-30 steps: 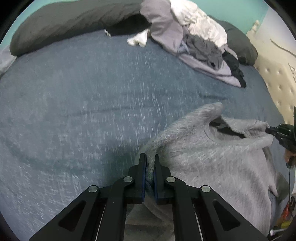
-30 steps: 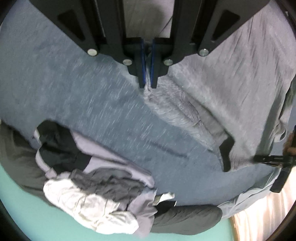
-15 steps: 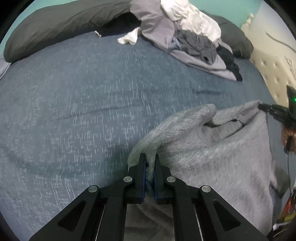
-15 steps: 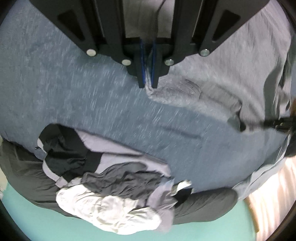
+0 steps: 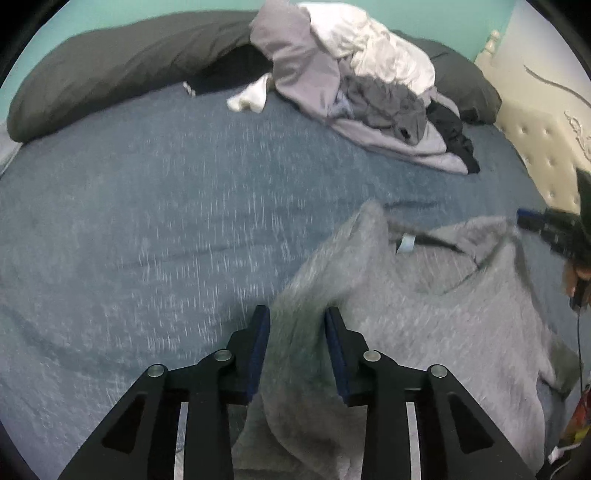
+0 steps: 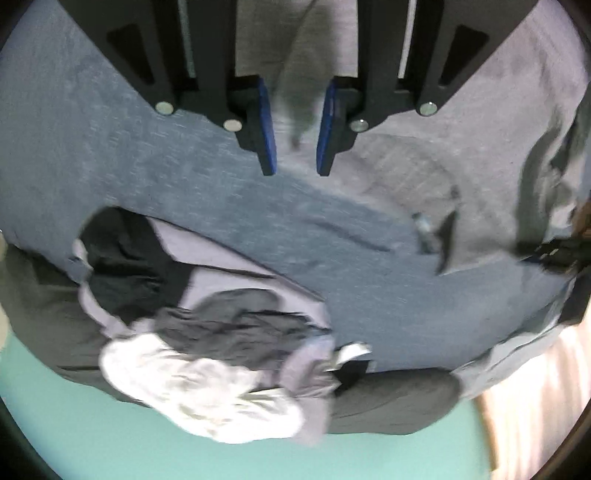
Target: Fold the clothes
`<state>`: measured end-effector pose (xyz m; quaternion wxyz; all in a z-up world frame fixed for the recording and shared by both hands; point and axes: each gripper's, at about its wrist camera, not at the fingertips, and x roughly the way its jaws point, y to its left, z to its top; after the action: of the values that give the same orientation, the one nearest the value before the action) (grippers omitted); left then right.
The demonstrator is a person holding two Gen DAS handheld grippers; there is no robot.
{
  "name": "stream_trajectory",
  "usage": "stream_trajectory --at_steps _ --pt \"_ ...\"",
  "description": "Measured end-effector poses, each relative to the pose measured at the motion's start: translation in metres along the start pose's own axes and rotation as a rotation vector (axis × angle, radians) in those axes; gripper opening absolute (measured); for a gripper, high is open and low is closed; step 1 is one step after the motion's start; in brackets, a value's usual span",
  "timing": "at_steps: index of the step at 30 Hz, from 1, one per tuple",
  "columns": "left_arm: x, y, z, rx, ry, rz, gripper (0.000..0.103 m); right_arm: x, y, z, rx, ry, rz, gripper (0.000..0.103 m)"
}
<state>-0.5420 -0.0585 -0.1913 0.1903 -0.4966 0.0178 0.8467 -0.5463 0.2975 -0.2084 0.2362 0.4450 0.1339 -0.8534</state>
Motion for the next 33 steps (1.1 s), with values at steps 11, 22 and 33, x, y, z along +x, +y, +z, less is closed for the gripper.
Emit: stream_trajectory --at_steps 11,22,33 --pt "0.025 -0.013 0.018 0.01 0.028 -0.005 0.052 0.055 0.021 0.005 -0.097 0.192 0.001 0.045" --pt "0.06 -0.019 0.002 0.115 0.121 -0.001 0.005 0.047 -0.003 0.023 -0.058 0.092 -0.093 0.046" --pt "0.029 -0.003 -0.002 0.112 0.069 0.026 0.004 0.027 -0.02 -0.028 0.039 0.148 0.05 0.045"
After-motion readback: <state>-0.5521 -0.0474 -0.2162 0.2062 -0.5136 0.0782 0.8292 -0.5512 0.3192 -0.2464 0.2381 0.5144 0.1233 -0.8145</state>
